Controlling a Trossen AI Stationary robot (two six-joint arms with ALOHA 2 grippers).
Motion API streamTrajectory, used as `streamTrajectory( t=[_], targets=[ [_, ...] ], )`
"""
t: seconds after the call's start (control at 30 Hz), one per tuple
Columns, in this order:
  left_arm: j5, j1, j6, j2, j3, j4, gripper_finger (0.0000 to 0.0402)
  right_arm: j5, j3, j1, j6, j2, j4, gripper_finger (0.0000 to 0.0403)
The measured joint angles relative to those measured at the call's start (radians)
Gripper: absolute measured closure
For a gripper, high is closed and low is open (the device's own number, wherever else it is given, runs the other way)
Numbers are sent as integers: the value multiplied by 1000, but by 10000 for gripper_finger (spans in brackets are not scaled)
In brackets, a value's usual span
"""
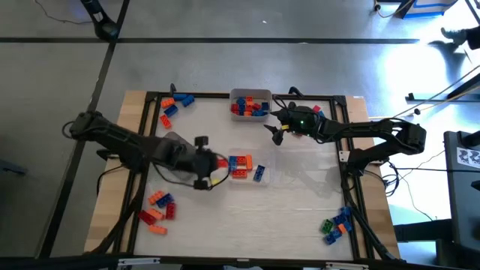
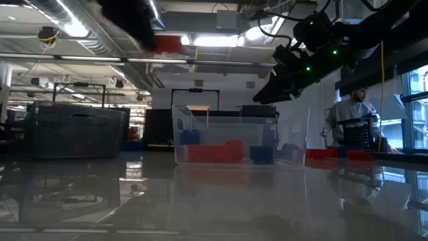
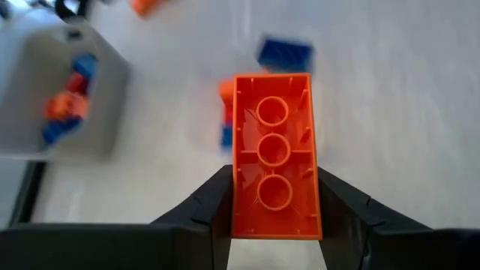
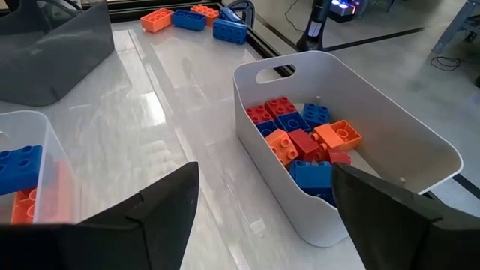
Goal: Sort blocks by size
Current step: Put the big orange game piece into the transparent bin
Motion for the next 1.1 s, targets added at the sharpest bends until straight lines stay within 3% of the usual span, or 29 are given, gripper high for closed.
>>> streamTrajectory(
  t=[0.23, 0.63, 0.77, 0.97, 1.1],
  targets=[
    [31, 109, 109, 41, 0, 197, 268, 0, 0, 0, 0, 0, 0, 103],
    [68, 197, 163, 253, -1, 393, 267, 0, 0, 0, 0, 0, -1, 103],
    [149, 211, 160, 322, -1, 472, 267, 0, 0, 0, 0, 0, -1, 103],
    [158, 214, 197, 400, -9, 557, 267, 0, 0, 0, 0, 0, -2, 103],
    [182, 220, 233, 388, -82, 693, 267, 0, 0, 0, 0, 0, -9, 103]
  ],
)
